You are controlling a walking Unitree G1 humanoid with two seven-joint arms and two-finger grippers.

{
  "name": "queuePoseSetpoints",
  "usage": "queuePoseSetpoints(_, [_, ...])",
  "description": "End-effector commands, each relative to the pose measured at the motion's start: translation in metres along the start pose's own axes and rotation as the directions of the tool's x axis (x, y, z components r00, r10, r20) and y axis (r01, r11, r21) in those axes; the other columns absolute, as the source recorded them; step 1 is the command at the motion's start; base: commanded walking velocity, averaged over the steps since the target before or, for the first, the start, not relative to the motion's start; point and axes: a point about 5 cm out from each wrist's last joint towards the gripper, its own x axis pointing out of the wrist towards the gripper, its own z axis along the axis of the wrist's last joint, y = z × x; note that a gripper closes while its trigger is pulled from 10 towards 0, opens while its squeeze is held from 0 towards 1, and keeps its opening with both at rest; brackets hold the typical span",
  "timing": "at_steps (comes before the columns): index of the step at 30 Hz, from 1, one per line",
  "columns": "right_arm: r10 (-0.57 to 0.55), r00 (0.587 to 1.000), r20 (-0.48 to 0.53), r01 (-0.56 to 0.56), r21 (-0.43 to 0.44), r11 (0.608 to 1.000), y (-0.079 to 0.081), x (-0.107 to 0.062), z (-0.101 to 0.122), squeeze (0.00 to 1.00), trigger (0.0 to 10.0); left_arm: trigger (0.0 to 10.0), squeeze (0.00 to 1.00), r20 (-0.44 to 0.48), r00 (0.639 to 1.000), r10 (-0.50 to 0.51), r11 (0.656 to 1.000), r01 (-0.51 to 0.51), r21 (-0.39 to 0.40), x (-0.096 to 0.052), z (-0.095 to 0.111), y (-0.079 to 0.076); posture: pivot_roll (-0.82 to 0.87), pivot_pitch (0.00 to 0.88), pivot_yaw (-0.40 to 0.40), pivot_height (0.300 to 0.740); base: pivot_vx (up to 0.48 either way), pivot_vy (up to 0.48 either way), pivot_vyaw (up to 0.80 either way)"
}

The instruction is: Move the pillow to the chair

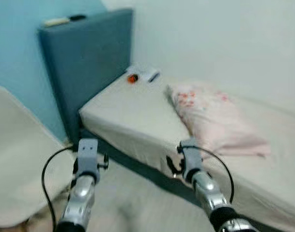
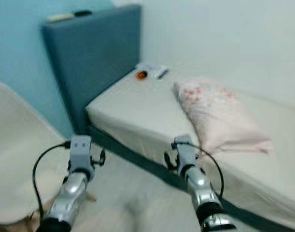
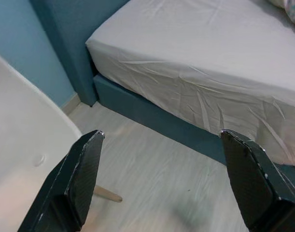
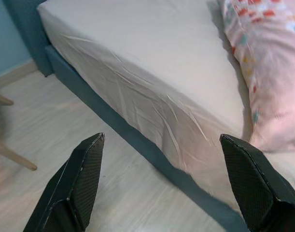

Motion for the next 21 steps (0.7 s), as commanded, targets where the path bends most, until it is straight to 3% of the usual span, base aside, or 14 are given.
queuePoseSetpoints(1, [-0.024, 1.000, 0.006, 0.023, 0.014, 1.000, -0.0055, -0.0019, -0.0010, 0.00, 10.0, 10.0, 0.00, -0.005, 1.000, 0.001, 1.000, -0.001, -0.009, -0.0009, -0.0011, -0.0024, -0.08, 0.011, -0.036, 0.740, 0.000, 0.000, -0.80])
queuePoseSetpoints(21, [-0.046, 0.999, 0.008, 0.045, 0.028, 0.999, -0.0069, -0.0035, -0.0026, 0.00, 10.0, 10.0, 0.00, -0.017, 1.000, -0.020, 1.000, 0.020, -0.010, -0.0005, -0.0019, -0.0053, -0.09, 0.016, -0.027, 0.740, 0.000, 0.000, -0.80])
